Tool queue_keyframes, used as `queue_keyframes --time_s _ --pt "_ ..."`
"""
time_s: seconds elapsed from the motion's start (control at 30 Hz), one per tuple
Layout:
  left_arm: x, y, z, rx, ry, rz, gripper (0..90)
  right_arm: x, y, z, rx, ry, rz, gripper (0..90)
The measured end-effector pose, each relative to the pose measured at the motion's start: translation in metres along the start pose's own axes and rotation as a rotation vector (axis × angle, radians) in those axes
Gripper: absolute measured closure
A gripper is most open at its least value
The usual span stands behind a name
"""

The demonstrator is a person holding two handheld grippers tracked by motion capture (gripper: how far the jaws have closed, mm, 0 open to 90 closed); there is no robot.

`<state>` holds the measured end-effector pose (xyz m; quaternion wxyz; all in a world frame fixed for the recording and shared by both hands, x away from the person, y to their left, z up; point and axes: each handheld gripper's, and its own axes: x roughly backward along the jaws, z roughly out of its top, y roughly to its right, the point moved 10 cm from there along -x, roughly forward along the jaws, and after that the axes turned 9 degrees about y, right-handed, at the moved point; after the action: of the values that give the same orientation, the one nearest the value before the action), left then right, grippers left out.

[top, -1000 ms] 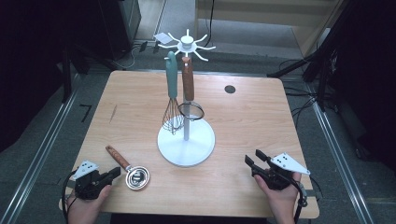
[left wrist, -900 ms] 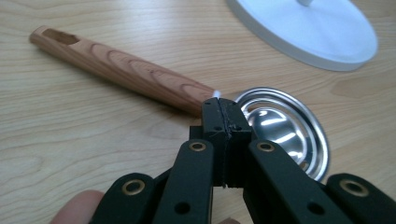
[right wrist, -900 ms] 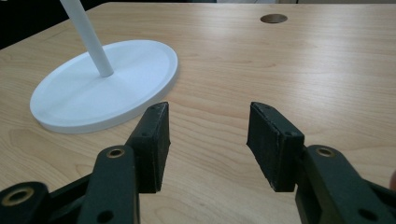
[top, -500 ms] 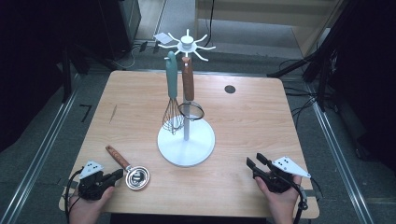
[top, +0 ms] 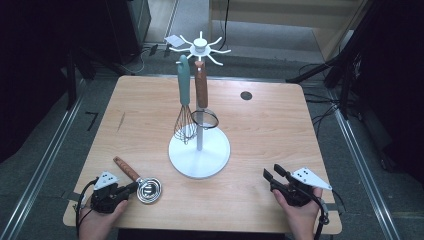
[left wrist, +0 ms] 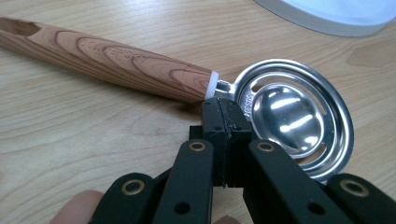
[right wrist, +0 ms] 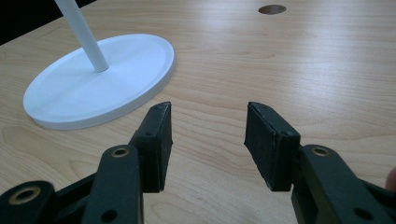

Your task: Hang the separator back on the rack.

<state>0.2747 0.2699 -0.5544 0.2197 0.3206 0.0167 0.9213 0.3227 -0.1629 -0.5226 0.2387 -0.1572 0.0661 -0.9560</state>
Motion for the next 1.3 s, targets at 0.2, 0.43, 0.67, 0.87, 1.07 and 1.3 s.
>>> queue_keyframes --time_s 0.2,0.43,0.67,0.87,1.07,1.3 --pt "-0.002 0.007 0.0 -0.024 -0.007 -0.015 90.0 -0.001 0.0 -0.001 -0.005 -0.004 0.002 52.7" --pt "-0.005 0.015 -0.001 -0.041 -0.012 -0.031 90.0 -0.001 -0.002 -0.002 -0.005 -0.014 0.01 52.7" --pt "-0.007 0.025 -0.001 -0.066 -0.017 -0.048 90.0 -0.002 -0.003 -0.003 0.006 -0.017 0.01 52.7" --pt "-0.009 0.032 -0.002 -0.082 -0.019 -0.061 90.0 -0.003 -0.005 -0.004 0.008 -0.023 0.015 52.7" --pt "-0.011 0.039 -0.003 -0.093 -0.022 -0.074 90.0 -0.002 -0.004 -0.003 0.007 -0.022 0.015 52.7" --pt "-0.012 0.044 -0.003 -0.106 -0.025 -0.079 90.0 -0.003 -0.005 -0.004 0.006 -0.023 0.015 52.7"
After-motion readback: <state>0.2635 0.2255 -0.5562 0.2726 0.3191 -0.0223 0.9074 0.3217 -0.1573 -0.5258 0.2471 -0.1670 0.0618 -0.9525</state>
